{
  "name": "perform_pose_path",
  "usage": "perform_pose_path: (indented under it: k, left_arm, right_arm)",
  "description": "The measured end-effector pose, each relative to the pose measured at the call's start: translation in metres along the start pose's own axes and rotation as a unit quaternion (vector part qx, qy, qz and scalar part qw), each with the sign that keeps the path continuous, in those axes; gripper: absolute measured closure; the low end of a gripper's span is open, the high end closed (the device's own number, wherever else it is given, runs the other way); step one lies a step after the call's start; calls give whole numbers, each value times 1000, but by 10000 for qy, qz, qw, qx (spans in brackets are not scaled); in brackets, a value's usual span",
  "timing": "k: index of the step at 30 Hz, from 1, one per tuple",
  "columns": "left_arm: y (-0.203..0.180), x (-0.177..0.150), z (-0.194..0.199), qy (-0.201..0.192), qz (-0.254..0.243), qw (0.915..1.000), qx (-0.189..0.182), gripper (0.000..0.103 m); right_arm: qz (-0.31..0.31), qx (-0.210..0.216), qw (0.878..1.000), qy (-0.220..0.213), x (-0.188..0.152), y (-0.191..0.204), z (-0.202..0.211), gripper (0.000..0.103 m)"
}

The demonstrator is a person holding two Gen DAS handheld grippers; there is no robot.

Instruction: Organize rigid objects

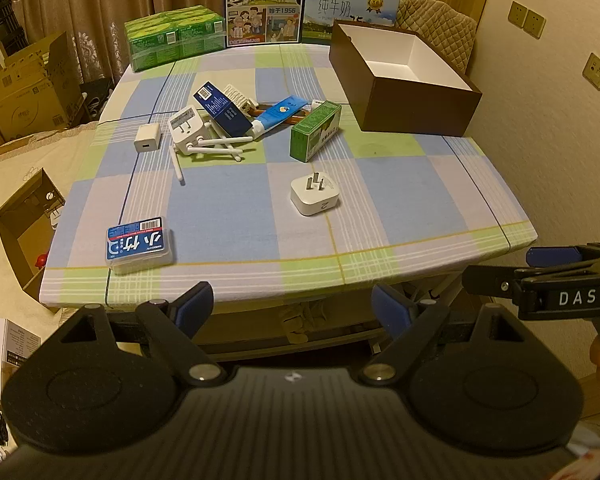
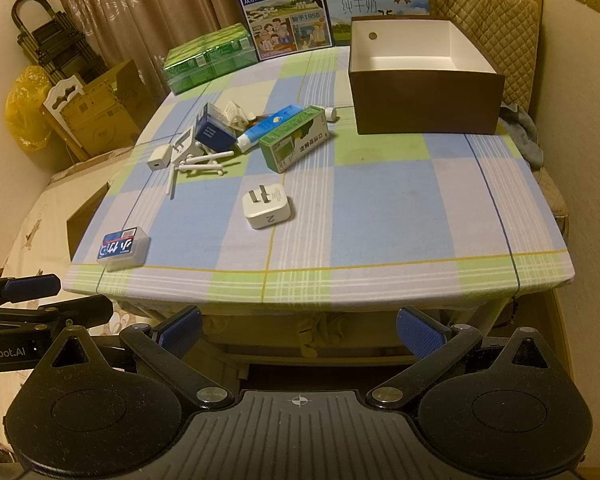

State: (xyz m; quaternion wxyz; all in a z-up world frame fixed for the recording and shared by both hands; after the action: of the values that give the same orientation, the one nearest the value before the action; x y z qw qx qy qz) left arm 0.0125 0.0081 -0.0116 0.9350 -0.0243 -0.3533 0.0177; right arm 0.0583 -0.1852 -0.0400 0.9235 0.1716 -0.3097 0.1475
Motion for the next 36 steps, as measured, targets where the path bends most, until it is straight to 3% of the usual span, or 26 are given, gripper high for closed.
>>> perform_pose_path:
  k: [18, 36]
  left_arm:
    - [3, -1, -2, 5, 6, 10000, 23, 19]
    - [34, -7, -13, 114, 232, 9993, 278, 19]
  right_arm:
    - [-47, 39, 10000, 3, -1, 1, 0, 2]
    - [-172, 328, 9993, -69, 10, 1, -16, 2]
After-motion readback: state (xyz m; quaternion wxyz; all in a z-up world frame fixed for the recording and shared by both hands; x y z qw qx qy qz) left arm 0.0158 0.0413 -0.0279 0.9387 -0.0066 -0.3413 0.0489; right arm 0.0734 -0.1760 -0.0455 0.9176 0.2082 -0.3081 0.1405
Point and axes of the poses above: each gripper's, at about its wrist camera, not at the fingertips, and z roughly against the way its jaws point, y to its left, x to its top, the point moved 1 cm from there along -z, roughly the way its jaws point, and after that the axes turned 5 degrees about -y, right-handed, at the moved point
